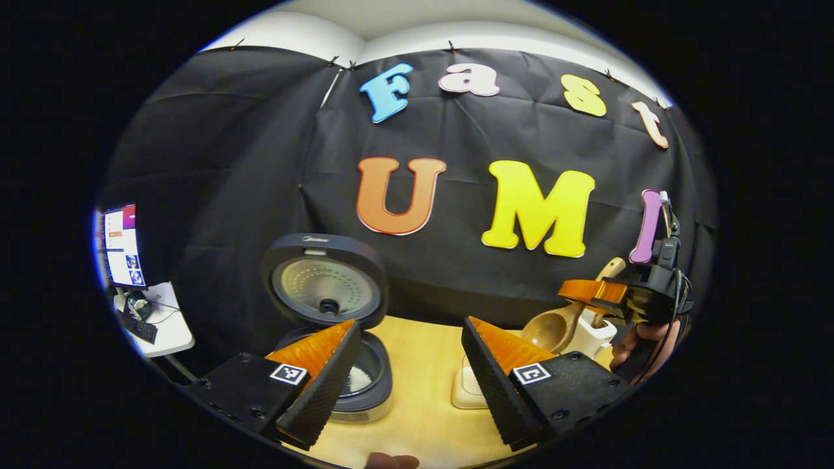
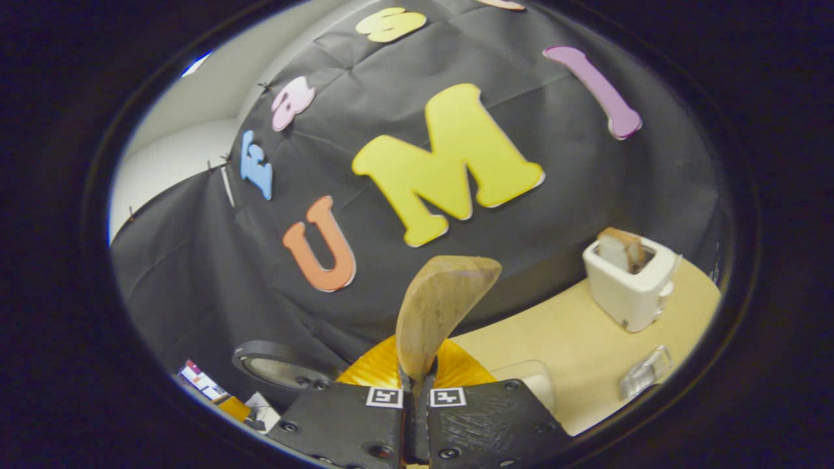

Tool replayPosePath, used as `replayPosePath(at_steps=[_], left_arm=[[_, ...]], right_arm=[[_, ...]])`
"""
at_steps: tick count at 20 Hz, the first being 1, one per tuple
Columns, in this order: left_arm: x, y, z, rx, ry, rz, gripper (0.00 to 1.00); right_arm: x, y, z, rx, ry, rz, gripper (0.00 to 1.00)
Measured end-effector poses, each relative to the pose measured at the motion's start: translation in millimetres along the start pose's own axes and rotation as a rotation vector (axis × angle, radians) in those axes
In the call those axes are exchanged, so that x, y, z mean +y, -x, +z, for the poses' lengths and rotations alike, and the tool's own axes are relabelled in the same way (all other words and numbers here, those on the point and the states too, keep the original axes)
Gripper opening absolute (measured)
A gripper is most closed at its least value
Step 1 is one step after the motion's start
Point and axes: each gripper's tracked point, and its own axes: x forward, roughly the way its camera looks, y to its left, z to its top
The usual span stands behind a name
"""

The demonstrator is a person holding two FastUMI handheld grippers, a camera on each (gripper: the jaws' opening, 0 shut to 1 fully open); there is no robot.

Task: Close the left gripper, press the button to open the rice cooker; take a wooden spoon from the chopstick holder with the right hand, scoop a spoonful of rice and pour it into the rice cooker, then put the wooden spoon back into the chopstick holder.

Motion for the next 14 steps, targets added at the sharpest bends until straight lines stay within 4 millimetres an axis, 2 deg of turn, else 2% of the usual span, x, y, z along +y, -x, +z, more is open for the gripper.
replayPosePath(at_steps=[3, 7, 11, 14], left_arm=[[-40, -10, -2, 0.012, -0.009, -0.06, 0.99], [-86, -15, -1, 0.018, -0.03, -0.113, 0.99], [-112, -17, -3, 0.032, -0.042, -0.142, 0.99], [-125, -19, -10, 0.06, -0.036, -0.148, 0.99]], right_arm=[[-71, 30, 28, -0.036, -0.008, -0.113, 0.01], [-147, 55, 54, -0.077, -0.008, -0.23, 0.0], [-208, 74, 59, -0.067, 0.013, -0.305, 0.01], [-234, 72, 45, -0.023, 0.049, -0.335, 0.0]])
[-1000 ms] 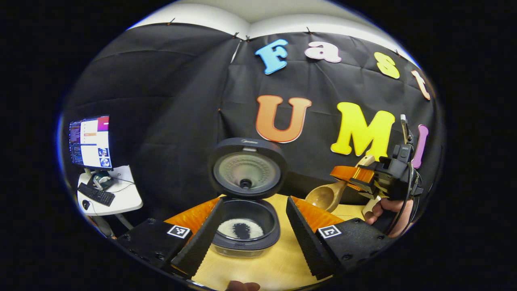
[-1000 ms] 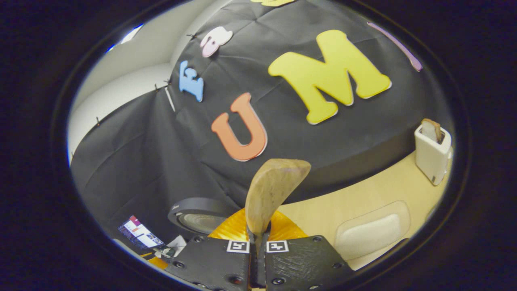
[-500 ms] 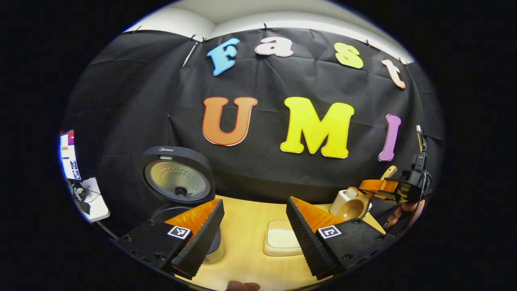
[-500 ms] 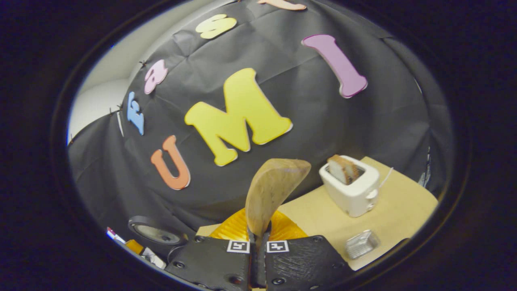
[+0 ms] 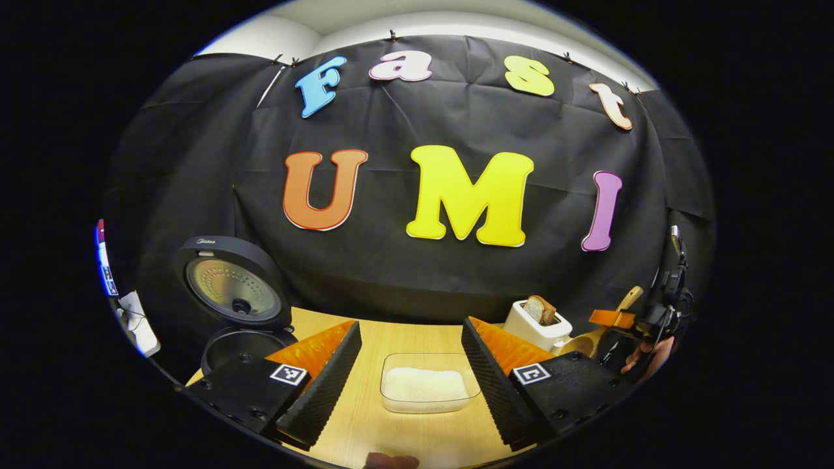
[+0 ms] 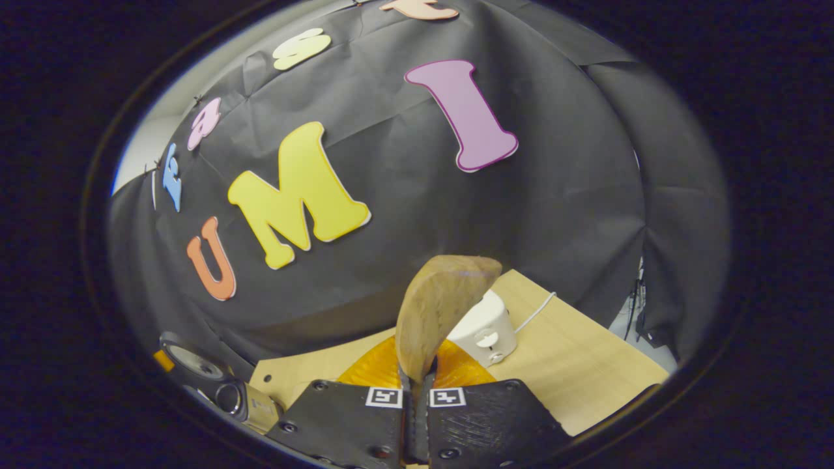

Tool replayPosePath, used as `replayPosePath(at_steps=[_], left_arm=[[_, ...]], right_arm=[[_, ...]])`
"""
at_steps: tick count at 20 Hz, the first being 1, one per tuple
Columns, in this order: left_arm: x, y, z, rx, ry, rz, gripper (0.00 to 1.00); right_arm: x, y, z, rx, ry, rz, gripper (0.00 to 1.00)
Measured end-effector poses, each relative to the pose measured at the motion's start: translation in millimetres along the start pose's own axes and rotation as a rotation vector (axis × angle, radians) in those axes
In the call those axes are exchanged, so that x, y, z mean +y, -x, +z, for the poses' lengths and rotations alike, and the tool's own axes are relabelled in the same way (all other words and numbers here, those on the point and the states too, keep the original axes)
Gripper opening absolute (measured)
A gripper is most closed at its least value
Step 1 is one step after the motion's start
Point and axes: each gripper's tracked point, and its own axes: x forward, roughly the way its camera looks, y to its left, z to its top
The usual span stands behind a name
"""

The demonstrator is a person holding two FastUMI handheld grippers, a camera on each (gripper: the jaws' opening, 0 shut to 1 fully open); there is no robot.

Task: Close the left gripper, press the button to open the rice cooker; take a wooden spoon from the chopstick holder with the right hand, scoop a spoonful of rice and pour it into the rice cooker, then put the wooden spoon back into the chopstick holder.

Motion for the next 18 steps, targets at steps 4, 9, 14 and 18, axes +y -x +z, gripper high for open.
replayPosePath(at_steps=[4, 9, 14, 18], left_arm=[[-2, 4, 4, 0.005, -0.013, 0.02, 0.99], [4, 10, 4, 0.011, -0.017, 0.045, 0.98], [12, 13, 3, 0.018, -0.017, 0.072, 0.99], [14, 14, 2, 0.027, -0.029, 0.077, 0.99]], right_arm=[[-16, -18, -32, 0.047, 0.027, -0.007, 0.0], [-28, -32, -58, 0.076, 0.153, -0.023, 0.01], [-30, -50, -81, 0.097, 0.211, -0.017, 0.01], [-34, -57, -98, 0.141, 0.226, -0.015, 0.01]])
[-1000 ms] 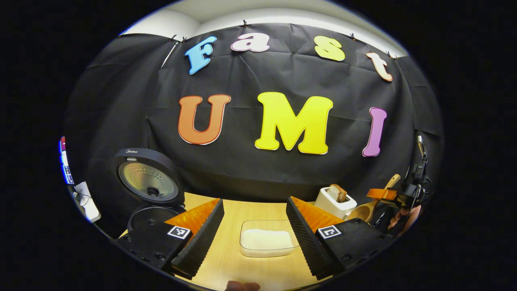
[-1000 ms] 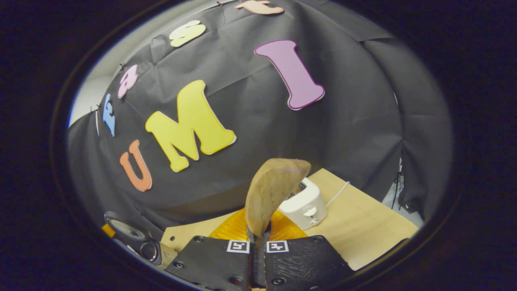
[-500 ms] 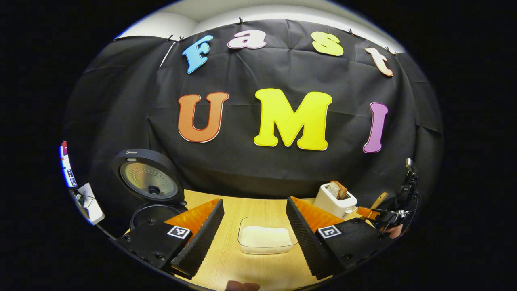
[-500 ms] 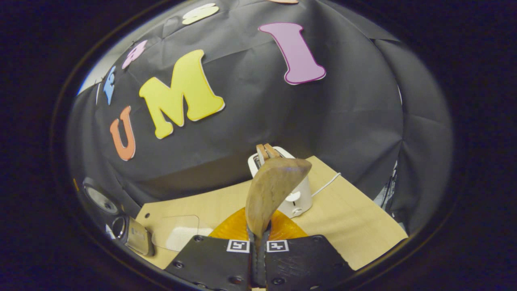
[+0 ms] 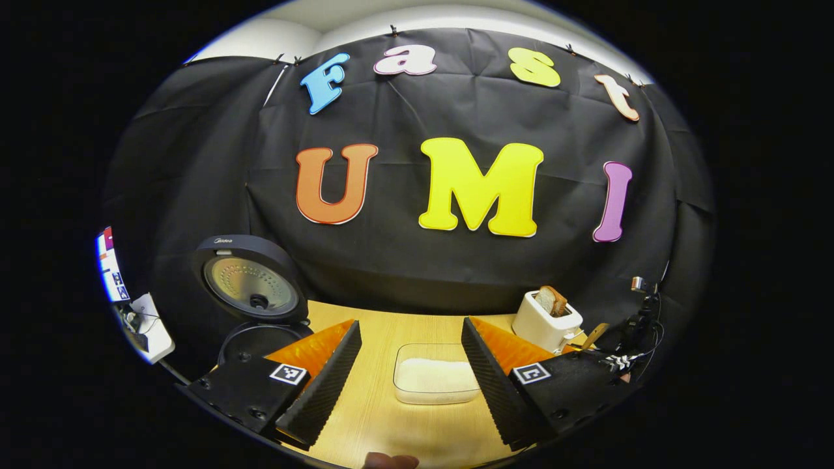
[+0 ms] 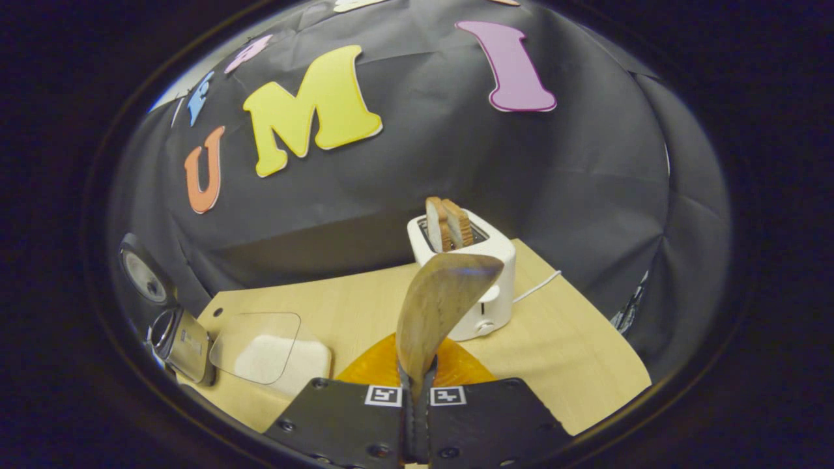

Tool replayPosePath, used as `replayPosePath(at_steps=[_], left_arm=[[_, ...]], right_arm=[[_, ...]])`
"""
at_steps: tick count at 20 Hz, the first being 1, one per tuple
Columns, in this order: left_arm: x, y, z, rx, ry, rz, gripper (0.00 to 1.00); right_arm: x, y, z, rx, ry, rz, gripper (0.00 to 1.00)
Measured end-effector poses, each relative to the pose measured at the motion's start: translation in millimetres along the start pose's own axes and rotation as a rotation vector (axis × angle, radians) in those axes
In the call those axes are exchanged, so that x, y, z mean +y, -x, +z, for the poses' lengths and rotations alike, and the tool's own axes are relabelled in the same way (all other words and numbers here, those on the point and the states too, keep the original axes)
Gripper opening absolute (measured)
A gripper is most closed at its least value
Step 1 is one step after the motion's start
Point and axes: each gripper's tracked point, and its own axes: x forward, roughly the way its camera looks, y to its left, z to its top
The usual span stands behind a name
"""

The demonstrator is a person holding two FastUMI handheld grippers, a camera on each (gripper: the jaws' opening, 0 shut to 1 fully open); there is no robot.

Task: Close the left gripper, press the button to open the rice cooker; take a wooden spoon from the chopstick holder with the right hand, scoop a spoonful of rice and pour it into the rice cooker, then put the wooden spoon back into the chopstick holder.

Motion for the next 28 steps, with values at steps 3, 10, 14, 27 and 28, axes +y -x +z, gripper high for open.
replayPosePath(at_steps=[3, 10, 14, 27, 28], left_arm=[[2, -1, -1, 0.003, 0.002, 0.007, 0.99], [-1, -2, 4, -0.009, -0.002, -0.004, 0.99], [0, -2, 7, -0.026, 0.007, -0.009, 0.99], [99, 2, 46, -0.123, 0.042, 0.15, 0.98], [113, 1, 52, -0.126, 0.035, 0.175, 0.98]], right_arm=[[-2, -6, -8, 0.022, 0.004, -0.008, 0.02], [-10, -1, 2, 0.012, 0.05, -0.032, 0.23], [-3, 14, 20, -0.026, 0.096, -0.024, 0.61], [33, 95, 62, -0.094, 0.199, -0.087, 0.87], [40, 100, 64, -0.085, 0.208, -0.082, 0.88]])
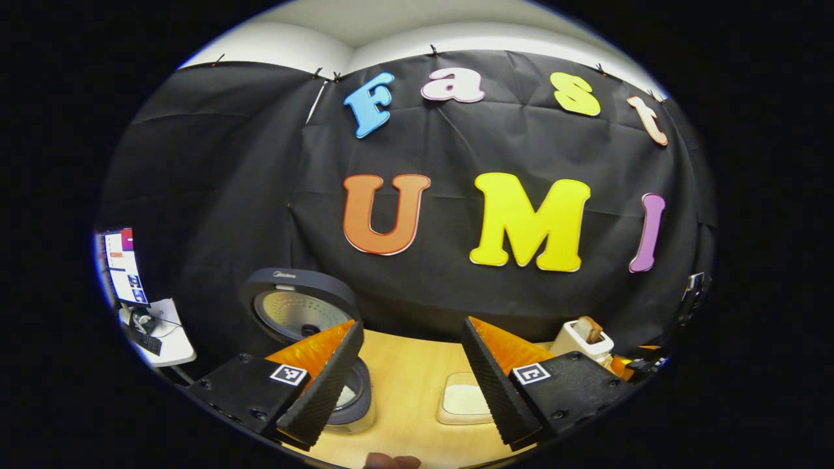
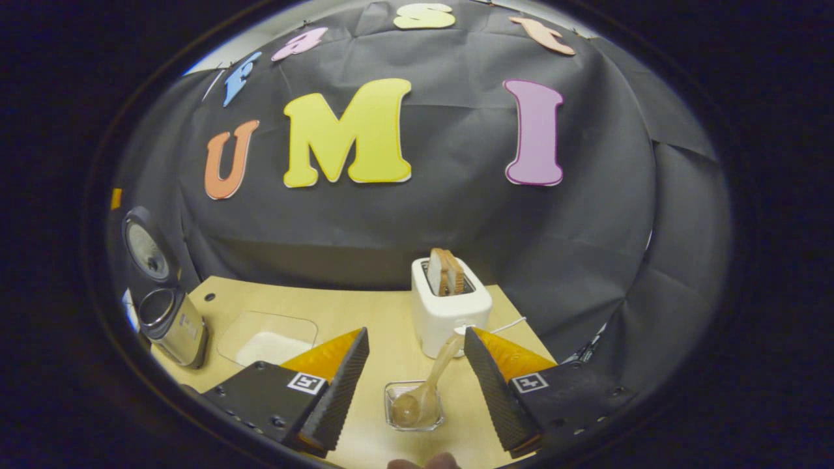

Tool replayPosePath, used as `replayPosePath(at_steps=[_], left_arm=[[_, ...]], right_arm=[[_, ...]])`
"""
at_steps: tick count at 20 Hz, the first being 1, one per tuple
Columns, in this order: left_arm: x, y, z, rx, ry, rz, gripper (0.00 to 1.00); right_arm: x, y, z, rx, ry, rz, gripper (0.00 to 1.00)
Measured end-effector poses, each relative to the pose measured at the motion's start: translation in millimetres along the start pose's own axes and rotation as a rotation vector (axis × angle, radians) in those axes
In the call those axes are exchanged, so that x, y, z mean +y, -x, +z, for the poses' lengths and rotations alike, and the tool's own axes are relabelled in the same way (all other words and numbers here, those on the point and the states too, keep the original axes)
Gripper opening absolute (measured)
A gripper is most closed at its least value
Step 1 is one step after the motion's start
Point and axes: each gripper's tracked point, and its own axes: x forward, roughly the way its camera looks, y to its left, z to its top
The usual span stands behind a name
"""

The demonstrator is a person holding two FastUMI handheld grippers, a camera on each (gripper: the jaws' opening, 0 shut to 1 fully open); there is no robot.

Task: Close the left gripper, press the button to open the rice cooker; take a wooden spoon from the chopstick holder with the right hand, scoop a spoonful of rice and pour it into the rice cooker, then put the wooden spoon back into the chopstick holder.

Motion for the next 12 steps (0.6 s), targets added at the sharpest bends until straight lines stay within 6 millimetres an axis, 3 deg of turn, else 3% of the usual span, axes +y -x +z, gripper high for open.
replayPosePath(at_steps=[7, 10, 12], left_arm=[[80, -40, 53, -0.053, 0.005, 0.098, 0.98], [112, -66, 76, -0.075, -0.011, 0.137, 0.98], [129, -85, 77, -0.056, -0.029, 0.152, 0.98]], right_arm=[[49, 29, 37, -0.037, -0.005, 0.06, 0.89], [60, 35, 46, -0.034, 0.029, 0.062, 0.93], [58, 34, 54, -0.059, 0.037, 0.052, 0.94]])
